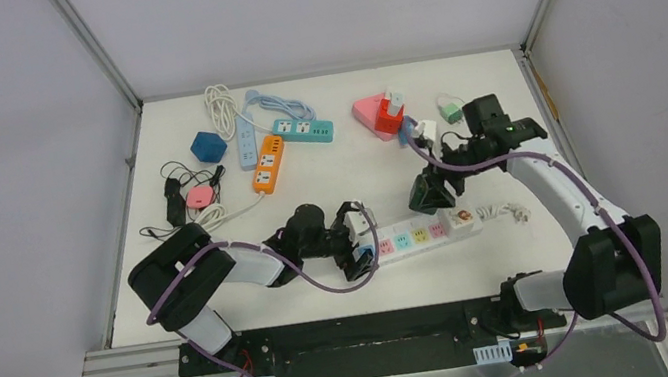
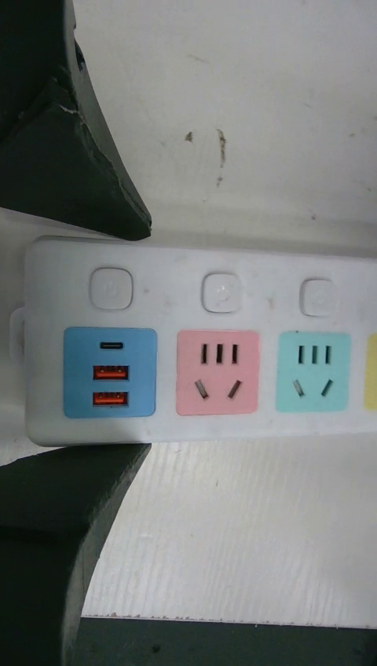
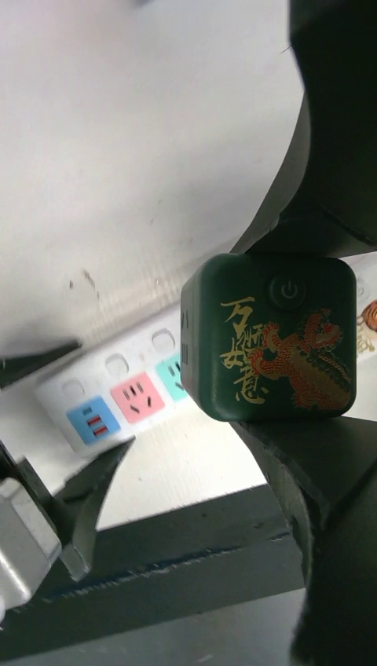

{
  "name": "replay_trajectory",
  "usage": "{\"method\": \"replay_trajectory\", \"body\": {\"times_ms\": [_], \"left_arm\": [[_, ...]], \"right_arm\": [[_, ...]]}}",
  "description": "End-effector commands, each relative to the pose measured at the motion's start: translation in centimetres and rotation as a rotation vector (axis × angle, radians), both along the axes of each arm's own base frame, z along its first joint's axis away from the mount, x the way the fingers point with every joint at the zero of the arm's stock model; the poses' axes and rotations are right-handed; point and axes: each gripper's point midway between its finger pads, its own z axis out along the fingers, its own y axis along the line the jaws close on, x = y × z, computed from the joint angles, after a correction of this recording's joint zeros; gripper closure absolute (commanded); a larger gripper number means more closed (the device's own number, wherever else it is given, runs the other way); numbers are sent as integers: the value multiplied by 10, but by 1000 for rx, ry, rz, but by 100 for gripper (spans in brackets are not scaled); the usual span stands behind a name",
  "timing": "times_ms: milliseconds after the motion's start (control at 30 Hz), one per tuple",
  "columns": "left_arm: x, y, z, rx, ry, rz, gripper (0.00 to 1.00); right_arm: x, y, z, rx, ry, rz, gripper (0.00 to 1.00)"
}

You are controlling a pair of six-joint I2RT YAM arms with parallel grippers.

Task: Pull the plug off the socket
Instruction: Remove the plug from the socket, then place the plug at the corner of the board.

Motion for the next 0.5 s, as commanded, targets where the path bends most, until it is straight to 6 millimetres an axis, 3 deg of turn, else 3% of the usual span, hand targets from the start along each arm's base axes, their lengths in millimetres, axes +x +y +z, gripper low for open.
{"method": "replay_trajectory", "body": {"times_ms": [0,233,400,433,467], "left_arm": [[6,4,2,-8,23,71,1],[6,6,16,0,-3,61,1],[4,12,42,2,-23,66,1],[4,12,51,-3,-20,67,1],[4,13,66,-20,-23,69,1]], "right_arm": [[45,-13,38,103,-77,-238,100],[95,-54,50,146,-135,-502,100],[134,-89,59,173,-307,-590,100],[149,-121,49,144,-191,-921,100],[158,-135,47,141,-187,-1030,100]]}}
